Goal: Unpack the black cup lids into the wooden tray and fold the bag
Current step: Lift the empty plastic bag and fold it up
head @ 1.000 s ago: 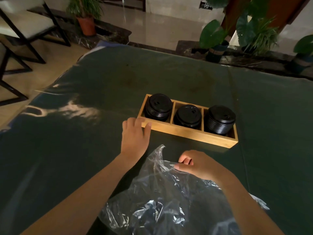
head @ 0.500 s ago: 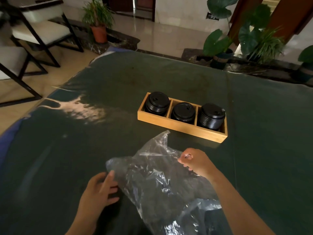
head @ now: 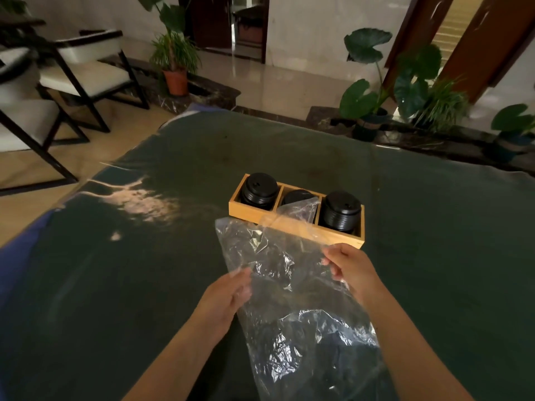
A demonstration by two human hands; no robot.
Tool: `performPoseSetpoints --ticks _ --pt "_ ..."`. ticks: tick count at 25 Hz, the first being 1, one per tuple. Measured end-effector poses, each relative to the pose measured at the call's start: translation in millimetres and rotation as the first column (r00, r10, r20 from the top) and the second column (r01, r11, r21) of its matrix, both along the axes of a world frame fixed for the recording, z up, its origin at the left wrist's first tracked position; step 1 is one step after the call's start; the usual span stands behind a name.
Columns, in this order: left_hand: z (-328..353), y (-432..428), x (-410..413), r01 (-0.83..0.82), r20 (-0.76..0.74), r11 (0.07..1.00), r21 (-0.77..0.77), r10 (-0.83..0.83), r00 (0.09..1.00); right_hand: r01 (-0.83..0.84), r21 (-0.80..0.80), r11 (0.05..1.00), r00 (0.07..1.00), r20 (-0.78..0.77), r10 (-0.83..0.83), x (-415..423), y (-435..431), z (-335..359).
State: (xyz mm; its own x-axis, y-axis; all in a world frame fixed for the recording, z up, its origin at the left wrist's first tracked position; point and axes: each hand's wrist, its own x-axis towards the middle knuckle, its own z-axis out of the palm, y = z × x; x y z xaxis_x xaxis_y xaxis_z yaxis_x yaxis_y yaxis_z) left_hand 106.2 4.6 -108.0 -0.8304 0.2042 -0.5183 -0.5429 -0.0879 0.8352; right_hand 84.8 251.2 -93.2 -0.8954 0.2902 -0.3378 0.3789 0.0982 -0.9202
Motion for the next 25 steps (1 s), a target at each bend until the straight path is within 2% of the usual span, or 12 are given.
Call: performPoseSetpoints --ticks 3,6,9,14,18,23,25 --pt "19 6 -11 0.101 0.056 0.980 0.172 -0.112 0.992 0.055 -0.086 0.995 0.996 -0.059 -0.060 -3 6 27" --pt "48 10 -25 0.221 -0.037 0.945 0.243 -0.218 0.975 0.127 -0.155 0.980 0.980 -0.130 -0.148 -6 10 66" --pt "100 13 -49 0.266 -0.227 0.946 0.187 -0.222 0.948 0.151 -0.153 0.977 0.960 -0.215 -0.182 -8 17 119" --pt "200 11 -85 0.276 -0.487 0.959 0.069 -0.209 0.848 0.174 -0.005 0.985 0.877 -0.455 -0.157 -8 24 212" --pt "256 6 -107 0.248 -0.589 0.968 -0.044 -0.225 0.776 0.231 0.175 0.957 0.817 -0.569 -0.093 -6 18 270" --pt "319 5 -121 0.208 -0.628 0.978 0.020 -0.150 0.764 0.220 0.228 0.948 0.789 -0.613 -0.035 0 9 326" --pt "342 1 -122 0.225 -0.660 0.974 -0.008 -0.174 0.731 0.200 0.222 0.954 0.792 -0.610 -0.024 3 6 344"
